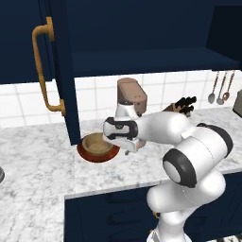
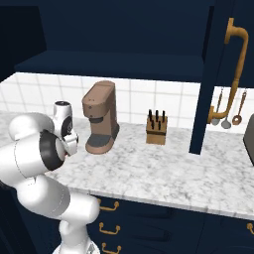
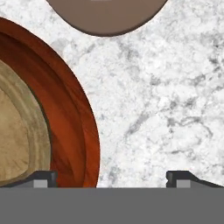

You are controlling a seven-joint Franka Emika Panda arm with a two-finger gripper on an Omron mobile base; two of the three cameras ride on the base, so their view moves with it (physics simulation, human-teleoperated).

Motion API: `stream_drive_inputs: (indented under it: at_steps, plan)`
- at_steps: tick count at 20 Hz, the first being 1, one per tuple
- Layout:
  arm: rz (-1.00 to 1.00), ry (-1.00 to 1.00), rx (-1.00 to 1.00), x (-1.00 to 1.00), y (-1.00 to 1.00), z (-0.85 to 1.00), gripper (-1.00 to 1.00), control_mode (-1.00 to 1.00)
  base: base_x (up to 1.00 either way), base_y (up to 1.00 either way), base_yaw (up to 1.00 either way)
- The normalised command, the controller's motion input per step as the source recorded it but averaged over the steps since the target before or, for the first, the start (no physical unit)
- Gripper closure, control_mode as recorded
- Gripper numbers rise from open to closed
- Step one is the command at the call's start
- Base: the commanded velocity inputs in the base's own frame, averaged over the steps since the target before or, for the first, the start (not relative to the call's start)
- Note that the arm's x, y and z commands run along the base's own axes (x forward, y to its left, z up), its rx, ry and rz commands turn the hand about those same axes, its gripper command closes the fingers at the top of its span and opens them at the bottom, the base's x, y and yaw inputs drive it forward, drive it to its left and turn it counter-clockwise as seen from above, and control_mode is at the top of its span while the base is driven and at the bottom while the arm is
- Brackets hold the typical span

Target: Pick up the bowls on the counter and stack them on top of one another in the open cabinet. Place the smaller bowl on top of the larger bowl.

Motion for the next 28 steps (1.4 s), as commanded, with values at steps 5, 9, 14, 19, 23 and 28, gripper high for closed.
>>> stream_drive_inputs:
  at_steps: [5, 9, 14, 19, 23, 28]
  plan:
    - [0.04, -0.07, 0.00, 0.06, 0.18, -0.10, -1.00, -1.00, 0.00, 0.00, 0.00]
    - [0.01, -0.06, 0.00, 0.09, 0.28, -0.21, -1.00, -1.00, 0.00, 0.00, 0.00]
    - [0.02, -0.02, 0.00, 0.04, 0.19, -0.35, -1.00, -1.00, 0.00, 0.00, 0.00]
    - [0.02, -0.10, 0.00, -0.06, 0.02, -0.24, -1.00, -1.00, 0.00, 0.00, 0.00]
    - [0.07, -0.24, 0.00, -0.36, -0.15, 0.00, -1.00, -1.00, 0.00, 0.00, 0.00]
    - [0.04, -0.05, 0.00, 0.00, 0.00, -0.14, -1.00, -1.00, 0.00, 0.00, 0.00]
